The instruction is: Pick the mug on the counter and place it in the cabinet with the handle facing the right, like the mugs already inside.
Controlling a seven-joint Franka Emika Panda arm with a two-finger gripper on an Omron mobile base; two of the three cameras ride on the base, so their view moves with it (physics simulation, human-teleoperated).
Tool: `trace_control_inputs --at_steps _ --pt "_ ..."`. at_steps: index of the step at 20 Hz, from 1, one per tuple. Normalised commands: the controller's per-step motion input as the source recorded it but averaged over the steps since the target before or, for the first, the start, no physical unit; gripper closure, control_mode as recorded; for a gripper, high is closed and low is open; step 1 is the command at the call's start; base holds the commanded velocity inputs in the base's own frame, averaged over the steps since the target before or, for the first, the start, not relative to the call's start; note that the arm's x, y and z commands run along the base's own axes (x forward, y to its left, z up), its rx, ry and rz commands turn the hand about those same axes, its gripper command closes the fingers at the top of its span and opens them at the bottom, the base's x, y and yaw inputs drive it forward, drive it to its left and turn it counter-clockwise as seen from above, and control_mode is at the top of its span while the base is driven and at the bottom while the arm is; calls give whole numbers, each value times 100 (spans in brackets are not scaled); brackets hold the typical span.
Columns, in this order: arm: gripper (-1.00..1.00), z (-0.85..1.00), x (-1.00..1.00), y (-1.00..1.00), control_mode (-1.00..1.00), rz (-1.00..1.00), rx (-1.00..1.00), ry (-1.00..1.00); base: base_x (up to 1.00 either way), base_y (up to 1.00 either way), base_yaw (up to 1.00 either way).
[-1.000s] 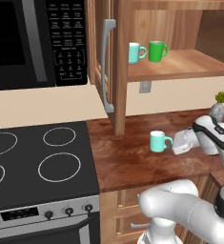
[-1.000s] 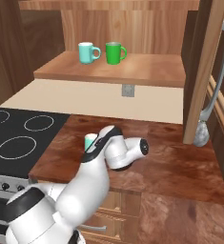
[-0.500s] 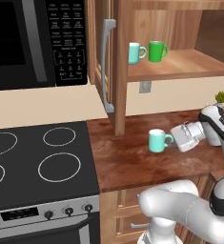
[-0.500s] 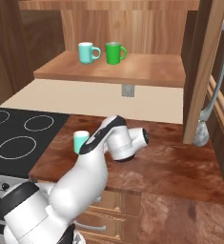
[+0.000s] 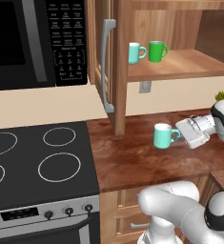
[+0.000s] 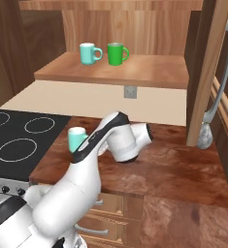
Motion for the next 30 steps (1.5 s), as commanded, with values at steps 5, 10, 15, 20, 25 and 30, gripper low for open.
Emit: trace_control_inputs --at_steps 5,10,15,20,25,30 --pt "100 47 -28 17 -100 0 0 -6 0 0 0" --pt "100 37 -11 9 -100 0 -1 -4 0 0 0" --pt "100 55 0 6 -100 -1 0 0 0 0 0" --pt "100 68 2 0 -100 0 0 1 0 0 0" --pt "100 60 1 0 -100 0 0 0 0 0 0" --pt "100 63 17 0 -100 0 0 -1 0 0 0"
